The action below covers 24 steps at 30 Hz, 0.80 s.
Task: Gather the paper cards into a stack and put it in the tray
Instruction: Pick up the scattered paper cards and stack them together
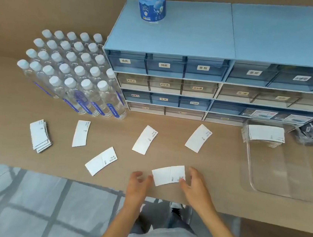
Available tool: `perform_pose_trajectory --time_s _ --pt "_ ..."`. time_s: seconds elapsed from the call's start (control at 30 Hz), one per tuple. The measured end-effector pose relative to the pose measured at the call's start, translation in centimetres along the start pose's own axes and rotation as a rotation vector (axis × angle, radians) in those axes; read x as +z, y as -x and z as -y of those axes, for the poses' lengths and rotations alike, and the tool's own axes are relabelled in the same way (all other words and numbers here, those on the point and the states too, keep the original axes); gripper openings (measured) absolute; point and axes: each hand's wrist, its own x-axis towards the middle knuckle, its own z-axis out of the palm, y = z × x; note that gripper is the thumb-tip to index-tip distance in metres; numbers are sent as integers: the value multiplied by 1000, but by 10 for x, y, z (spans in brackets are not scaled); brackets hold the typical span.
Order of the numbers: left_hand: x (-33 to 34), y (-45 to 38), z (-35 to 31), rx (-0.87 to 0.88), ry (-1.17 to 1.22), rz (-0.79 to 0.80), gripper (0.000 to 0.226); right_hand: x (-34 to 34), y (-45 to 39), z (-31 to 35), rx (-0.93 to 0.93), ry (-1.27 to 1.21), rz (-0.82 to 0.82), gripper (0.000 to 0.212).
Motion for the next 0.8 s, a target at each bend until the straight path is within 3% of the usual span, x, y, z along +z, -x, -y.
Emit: perform_pose_trajectory --time_s 0.13,0.8 --pt "7 -2 -5 -13 33 -24 38 -1 -6 6 -23 -42 11 36" --pt "39 -24 -24 42 -112 -37 6 -14 -41 7 145 -129 -64 8"
